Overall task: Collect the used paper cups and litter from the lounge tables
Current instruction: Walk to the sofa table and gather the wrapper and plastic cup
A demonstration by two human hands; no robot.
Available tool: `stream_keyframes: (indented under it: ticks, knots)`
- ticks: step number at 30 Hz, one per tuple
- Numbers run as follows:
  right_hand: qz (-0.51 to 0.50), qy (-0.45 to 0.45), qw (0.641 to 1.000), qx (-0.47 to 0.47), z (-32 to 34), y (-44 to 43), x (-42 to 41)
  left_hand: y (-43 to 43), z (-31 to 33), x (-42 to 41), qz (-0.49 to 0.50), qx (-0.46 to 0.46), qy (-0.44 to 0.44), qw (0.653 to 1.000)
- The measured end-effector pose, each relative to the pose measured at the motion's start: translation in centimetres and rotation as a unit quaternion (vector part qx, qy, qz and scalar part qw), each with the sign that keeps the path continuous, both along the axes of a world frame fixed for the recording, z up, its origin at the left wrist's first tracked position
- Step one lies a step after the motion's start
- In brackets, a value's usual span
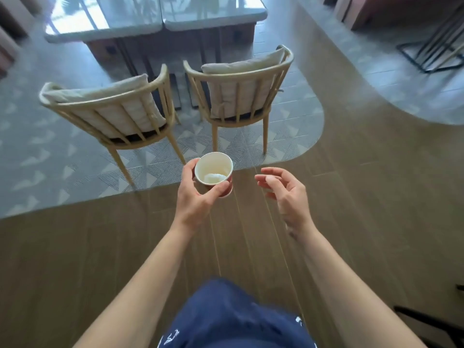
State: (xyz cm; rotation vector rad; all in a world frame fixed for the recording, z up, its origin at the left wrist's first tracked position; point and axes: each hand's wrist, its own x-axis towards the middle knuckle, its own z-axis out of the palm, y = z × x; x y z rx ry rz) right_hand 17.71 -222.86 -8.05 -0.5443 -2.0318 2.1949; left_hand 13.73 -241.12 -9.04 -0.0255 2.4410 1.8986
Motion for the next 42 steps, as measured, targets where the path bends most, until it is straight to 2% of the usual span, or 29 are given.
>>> stream_keyframes:
  ticks: [7, 17, 25, 33, 42]
  knots:
    - [0.039, 0.014, 0.999, -0.019, 0.8, -1.9, -9.0, -2.5, 0.6, -7.2, 0.077, -0.009, 0.012, 0.997]
    - [0.122, 0.035, 0.992, 0.013, 2.3, -7.3, -23.8, -7.5, 2.7, -19.1, 0.143, -0.019, 0.066, 0.987]
    - [0.198, 0.045, 0.979, 0.016, 3.3, -12.2, -32.1, -11.9, 3.3, -24.3, 0.222, -0.005, 0.071, 0.972]
    - [0.281, 0.053, 0.958, -0.010, 4.4, -17.8, -40.0, -16.4, 4.3, -28.6, 0.332, -0.014, 0.085, 0.939]
    - [0.366, 0.034, 0.930, -0.024, 4.5, -24.8, -46.2, -23.0, 4.4, -31.6, 0.423, 0.023, 0.073, 0.903]
